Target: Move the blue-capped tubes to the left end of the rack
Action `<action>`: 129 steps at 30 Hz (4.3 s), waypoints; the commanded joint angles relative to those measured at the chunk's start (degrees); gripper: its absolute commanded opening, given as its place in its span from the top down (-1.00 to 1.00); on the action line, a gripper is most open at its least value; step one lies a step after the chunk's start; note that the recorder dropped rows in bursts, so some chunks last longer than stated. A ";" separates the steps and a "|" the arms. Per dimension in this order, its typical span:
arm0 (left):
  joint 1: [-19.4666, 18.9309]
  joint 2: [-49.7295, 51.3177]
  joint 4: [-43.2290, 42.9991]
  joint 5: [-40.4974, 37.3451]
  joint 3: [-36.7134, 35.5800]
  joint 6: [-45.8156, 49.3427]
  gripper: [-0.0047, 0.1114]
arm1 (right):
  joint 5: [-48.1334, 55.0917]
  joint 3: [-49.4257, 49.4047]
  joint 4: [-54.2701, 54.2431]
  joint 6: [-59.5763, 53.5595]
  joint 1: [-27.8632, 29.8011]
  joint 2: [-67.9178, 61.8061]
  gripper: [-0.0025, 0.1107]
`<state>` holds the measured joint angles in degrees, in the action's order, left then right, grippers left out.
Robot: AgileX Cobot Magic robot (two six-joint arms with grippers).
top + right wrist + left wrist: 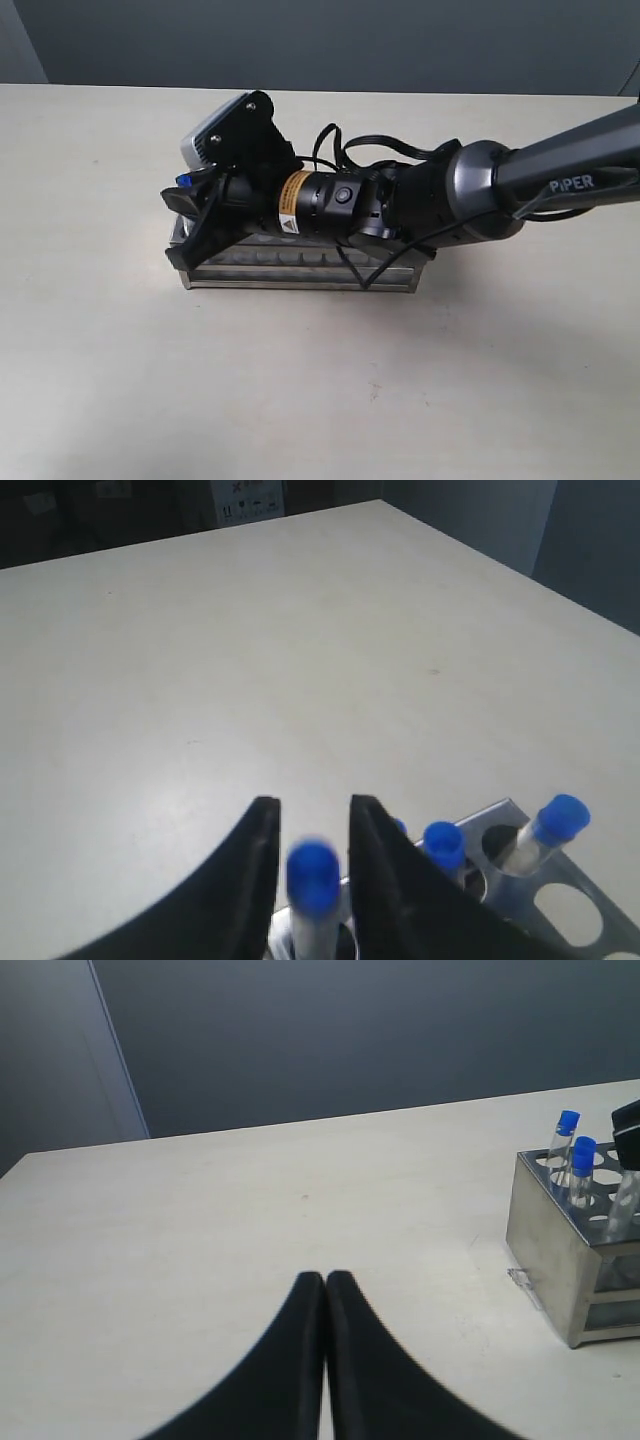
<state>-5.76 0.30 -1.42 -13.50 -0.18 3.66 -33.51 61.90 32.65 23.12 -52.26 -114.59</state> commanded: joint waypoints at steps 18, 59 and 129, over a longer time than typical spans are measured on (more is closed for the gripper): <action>0.23 -0.30 0.09 0.28 0.18 -0.03 0.90 | 24.50 -1.75 -7.69 -8.12 8.62 28.62 0.95; 0.23 -0.30 0.09 0.28 0.18 -0.03 0.90 | 32.92 -50.90 -28.82 -8.01 36.88 87.83 0.96; 0.23 -0.30 0.09 0.28 0.18 -0.03 0.90 | 33.93 -61.90 -31.81 -7.95 47.63 109.05 0.96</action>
<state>-5.76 0.30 -1.42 -13.50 -0.18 3.66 0.65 0.11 0.99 15.35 -4.91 -5.82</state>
